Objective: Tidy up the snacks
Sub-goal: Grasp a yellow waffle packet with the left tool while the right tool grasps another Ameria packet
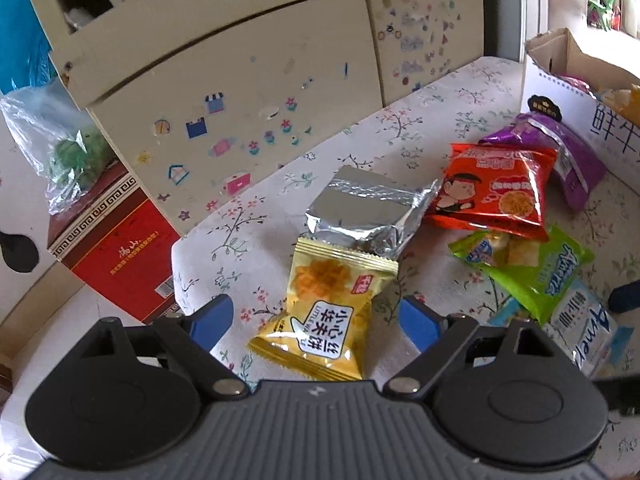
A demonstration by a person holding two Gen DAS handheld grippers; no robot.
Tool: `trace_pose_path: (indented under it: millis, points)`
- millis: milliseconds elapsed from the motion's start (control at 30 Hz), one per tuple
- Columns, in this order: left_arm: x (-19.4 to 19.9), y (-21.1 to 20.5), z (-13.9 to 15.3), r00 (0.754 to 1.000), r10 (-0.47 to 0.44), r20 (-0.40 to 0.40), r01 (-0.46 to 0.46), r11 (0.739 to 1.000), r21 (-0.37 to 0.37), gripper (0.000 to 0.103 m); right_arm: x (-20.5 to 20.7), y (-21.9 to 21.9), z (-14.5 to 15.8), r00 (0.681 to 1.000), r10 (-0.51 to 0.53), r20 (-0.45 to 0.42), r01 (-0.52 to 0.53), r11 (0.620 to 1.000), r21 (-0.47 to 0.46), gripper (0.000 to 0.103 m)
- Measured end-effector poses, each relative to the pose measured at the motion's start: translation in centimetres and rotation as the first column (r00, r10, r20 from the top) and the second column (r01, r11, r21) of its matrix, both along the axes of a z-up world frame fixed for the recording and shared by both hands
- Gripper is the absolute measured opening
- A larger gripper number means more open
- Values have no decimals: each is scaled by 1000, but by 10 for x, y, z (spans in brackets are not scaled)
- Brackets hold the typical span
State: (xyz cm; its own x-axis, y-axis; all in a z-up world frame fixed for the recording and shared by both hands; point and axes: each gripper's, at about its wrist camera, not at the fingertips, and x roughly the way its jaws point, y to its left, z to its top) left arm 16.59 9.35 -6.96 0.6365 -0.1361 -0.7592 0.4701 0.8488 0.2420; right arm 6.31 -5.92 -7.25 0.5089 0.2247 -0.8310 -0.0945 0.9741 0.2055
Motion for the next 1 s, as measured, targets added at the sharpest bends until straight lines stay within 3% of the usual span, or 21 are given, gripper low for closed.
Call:
trace_pose_path:
  millis: [467,600,700,1000]
  points:
    - [10,1,-14,999,1,-34,-2,1000,-25,88,-2,23,-8,994,90,61,-76,978,-192,86]
    - [8,-2,-12,999,-10,-52,7,998,-54,67,-6,25,-7,991,111,72,-91,968,-236,71]
    - [3,-9,-11,998,-24,-55,21,998,-52,52,-7,22,-6,991,113,71,-94,969,-229,66]
    - [-13,-20,-7,998,-2,-65,1,1000,-20,49,-12,7,0,995,95,42,-87,983,-161,61]
